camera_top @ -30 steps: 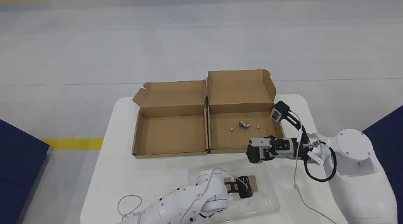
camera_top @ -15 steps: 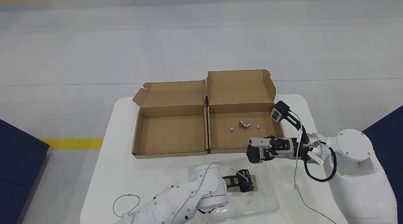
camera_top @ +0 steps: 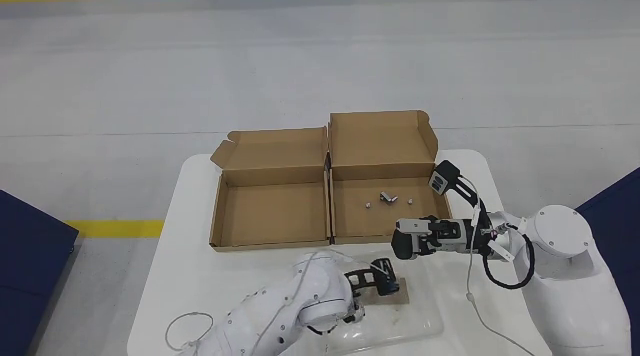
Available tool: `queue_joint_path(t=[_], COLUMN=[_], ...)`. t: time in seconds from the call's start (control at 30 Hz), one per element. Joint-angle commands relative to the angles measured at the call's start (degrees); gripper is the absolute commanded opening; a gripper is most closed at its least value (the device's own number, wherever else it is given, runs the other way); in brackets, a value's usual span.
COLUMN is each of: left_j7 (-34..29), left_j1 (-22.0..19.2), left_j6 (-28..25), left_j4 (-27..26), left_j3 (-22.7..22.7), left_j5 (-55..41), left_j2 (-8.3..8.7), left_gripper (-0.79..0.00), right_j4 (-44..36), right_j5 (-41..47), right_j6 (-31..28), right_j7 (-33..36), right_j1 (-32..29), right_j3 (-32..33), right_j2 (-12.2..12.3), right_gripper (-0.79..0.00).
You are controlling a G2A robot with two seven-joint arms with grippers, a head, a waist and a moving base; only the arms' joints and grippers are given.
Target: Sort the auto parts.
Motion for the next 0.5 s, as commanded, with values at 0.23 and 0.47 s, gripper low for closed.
queue_joint_path(t=[0.23, 0.47], left_j7=[8.0, 16.3], left_j1=[12.9, 17.9], left_j6=[-10.5, -22.7], left_j4=[-11.0, -13.4], left_j3=[-18.9, -27.0], left_j5=[-3.8, -10.4], left_j2=[6.36, 8.83], left_gripper=[-0.785, -0.785], right_j4=[0.0, 0.0], right_j5=[0.0, 0.0], right_j6=[0.0, 0.0], right_j7=[0.0, 0.0], right_j1=[0.0, 0.0], right_j3=[0.0, 0.0], right_j2=[0.0, 0.0], right_gripper=[0.000, 0.000])
